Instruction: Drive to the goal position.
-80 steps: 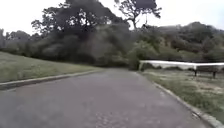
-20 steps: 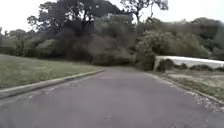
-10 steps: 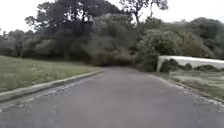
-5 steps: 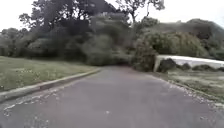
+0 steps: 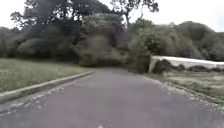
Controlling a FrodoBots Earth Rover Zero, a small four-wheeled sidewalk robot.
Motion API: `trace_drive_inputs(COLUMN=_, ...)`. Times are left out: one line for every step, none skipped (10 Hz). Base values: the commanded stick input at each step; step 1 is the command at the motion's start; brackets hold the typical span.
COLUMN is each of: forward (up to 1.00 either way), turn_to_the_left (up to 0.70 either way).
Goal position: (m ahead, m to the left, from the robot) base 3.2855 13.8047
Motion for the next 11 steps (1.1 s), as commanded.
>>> trace_drive_inputs(forward=0.7, turn_to_the_left=0.0)
trace_drive_inputs(forward=0.7, turn_to_the_left=0.0)
trace_drive_inputs(forward=0.7, turn_to_the_left=0.0)
trace_drive_inputs(forward=0.7, turn_to_the_left=0.0)
trace_drive_inputs(forward=0.7, turn_to_the_left=0.0)
trace_drive_inputs(forward=0.7, turn_to_the_left=0.0)
trace_drive_inputs(forward=0.7, turn_to_the_left=0.0)
trace_drive_inputs(forward=0.7, turn_to_the_left=0.0)
trace_drive_inputs(forward=0.7, turn_to_the_left=0.0)
trace_drive_inputs(forward=0.7, turn_to_the_left=0.0)
trace_drive_inputs(forward=0.7, turn_to_the_left=0.0)
